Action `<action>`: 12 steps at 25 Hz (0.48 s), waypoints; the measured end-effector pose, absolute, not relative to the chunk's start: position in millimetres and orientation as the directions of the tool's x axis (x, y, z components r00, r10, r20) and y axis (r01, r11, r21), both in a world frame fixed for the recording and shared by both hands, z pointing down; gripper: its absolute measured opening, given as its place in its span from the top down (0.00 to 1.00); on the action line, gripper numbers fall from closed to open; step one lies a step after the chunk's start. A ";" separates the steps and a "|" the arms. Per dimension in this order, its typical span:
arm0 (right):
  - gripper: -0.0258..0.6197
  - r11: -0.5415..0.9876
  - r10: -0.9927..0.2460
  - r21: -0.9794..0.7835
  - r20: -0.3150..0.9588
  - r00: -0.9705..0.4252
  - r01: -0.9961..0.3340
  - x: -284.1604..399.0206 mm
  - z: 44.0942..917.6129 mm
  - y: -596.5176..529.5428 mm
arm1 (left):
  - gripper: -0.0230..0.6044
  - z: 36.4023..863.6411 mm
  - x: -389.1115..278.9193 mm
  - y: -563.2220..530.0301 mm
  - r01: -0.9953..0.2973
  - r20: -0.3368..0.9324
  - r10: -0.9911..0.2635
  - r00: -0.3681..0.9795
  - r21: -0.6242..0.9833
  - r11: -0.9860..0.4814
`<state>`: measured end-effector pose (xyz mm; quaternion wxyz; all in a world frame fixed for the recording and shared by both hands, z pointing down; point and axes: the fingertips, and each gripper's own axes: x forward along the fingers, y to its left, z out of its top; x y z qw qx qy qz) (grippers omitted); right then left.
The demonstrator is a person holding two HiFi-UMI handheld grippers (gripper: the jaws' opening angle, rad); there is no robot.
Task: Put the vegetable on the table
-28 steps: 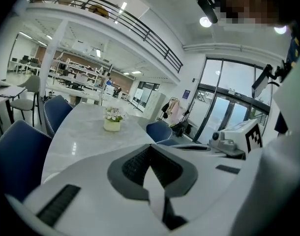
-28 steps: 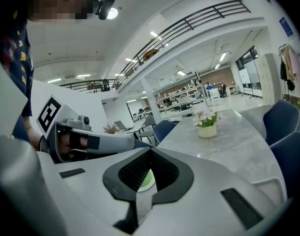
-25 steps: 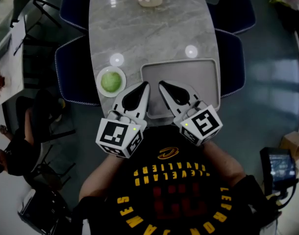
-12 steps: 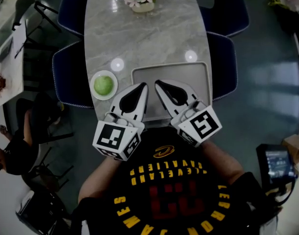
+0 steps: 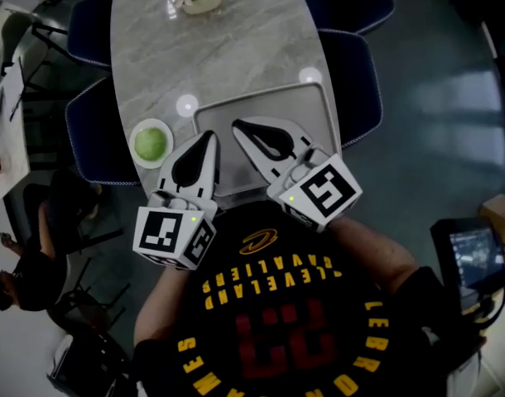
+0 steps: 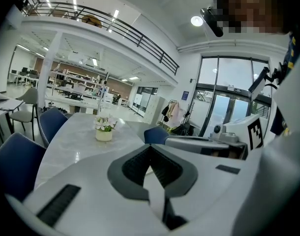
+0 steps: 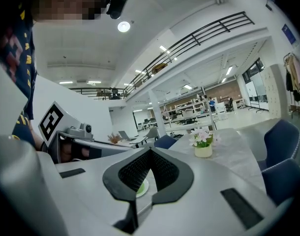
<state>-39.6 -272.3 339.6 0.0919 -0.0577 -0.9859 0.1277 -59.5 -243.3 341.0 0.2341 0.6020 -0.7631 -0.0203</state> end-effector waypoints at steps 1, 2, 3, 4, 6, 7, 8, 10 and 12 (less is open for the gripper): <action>0.95 0.962 0.136 -0.256 0.166 -0.977 0.091 -38.8 338.2 -274.1 | 0.96 339.2 -59.2 -245.3 -0.911 0.331 -0.929 -0.166 0.310 0.273; 0.95 0.964 0.136 -0.249 0.165 -0.977 0.092 -38.0 337.0 -275.7 | 0.96 338.2 -58.7 -247.0 -0.913 0.324 -0.931 -0.167 0.305 0.270; 0.95 0.966 0.136 -0.243 0.164 -0.977 0.094 -36.9 336.0 -276.6 | 0.96 337.9 -57.9 -248.0 -0.916 0.316 -0.934 -0.167 0.301 0.266; 0.95 0.966 0.136 -0.239 0.163 -0.977 0.095 -35.5 335.2 -276.8 | 0.96 337.6 -56.8 -248.4 -0.918 0.311 -0.936 -0.166 0.298 0.262; 0.95 0.967 0.133 -0.236 0.165 -0.977 0.092 -33.6 333.8 -276.7 | 0.96 335.8 -55.1 -248.1 -0.918 0.313 -0.935 -0.164 0.298 0.261; 0.95 0.968 0.130 -0.235 0.167 -0.977 0.089 -33.3 333.6 -277.2 | 0.96 334.6 -55.0 -248.1 -0.918 0.319 -0.934 -0.163 0.298 0.262; 0.95 0.969 0.128 -0.233 0.169 -0.977 0.086 -33.6 334.0 -278.0 | 0.96 334.0 -55.5 -248.2 -0.918 0.321 -0.933 -0.163 0.297 0.263; 0.95 0.969 0.128 -0.230 0.175 -0.976 0.086 -34.5 335.7 -279.6 | 0.96 334.6 -57.6 -247.9 -0.921 0.313 -0.935 -0.167 0.290 0.261; 0.95 0.970 0.134 -0.226 0.179 -0.975 0.091 -35.6 335.2 -278.9 | 0.96 333.8 -59.8 -246.3 -0.921 0.309 -0.935 -0.173 0.287 0.265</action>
